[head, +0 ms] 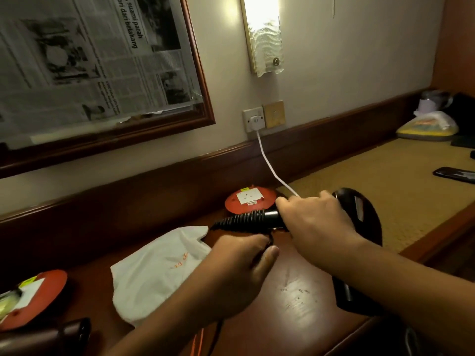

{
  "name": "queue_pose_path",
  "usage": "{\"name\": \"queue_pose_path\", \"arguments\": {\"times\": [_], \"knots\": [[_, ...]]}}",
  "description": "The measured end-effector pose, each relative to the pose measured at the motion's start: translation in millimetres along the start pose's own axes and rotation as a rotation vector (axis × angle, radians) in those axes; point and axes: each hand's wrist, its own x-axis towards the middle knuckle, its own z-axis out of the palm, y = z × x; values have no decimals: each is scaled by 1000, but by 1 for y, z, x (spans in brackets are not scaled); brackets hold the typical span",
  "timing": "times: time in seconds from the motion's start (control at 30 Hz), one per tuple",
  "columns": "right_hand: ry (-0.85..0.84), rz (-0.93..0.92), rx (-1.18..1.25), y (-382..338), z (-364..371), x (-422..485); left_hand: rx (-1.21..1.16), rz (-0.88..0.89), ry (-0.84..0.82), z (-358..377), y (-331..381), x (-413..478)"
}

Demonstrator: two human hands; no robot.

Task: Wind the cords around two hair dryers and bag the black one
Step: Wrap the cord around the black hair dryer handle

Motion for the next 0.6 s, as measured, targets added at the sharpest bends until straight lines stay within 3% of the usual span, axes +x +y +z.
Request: {"name": "queue_pose_path", "arguments": {"times": [0.1, 0.23, 0.43, 0.53, 0.6], "knots": [[-25, -92, -72, -5, 2, -3, 137, 125, 130, -20, -5, 5], [8, -257, -51, 1, -15, -18, 22, 172, 140, -42, -19, 14], [28, -495, -108, 4, -39, -39, -537, 123, -75, -41, -41, 29], [92, -485, -107, 11, -43, -42, -955, 110, -114, -13, -53, 27], [105, -421, -25, 14, -47, -42, -1115, 26, -71, 11, -55, 18]]}}
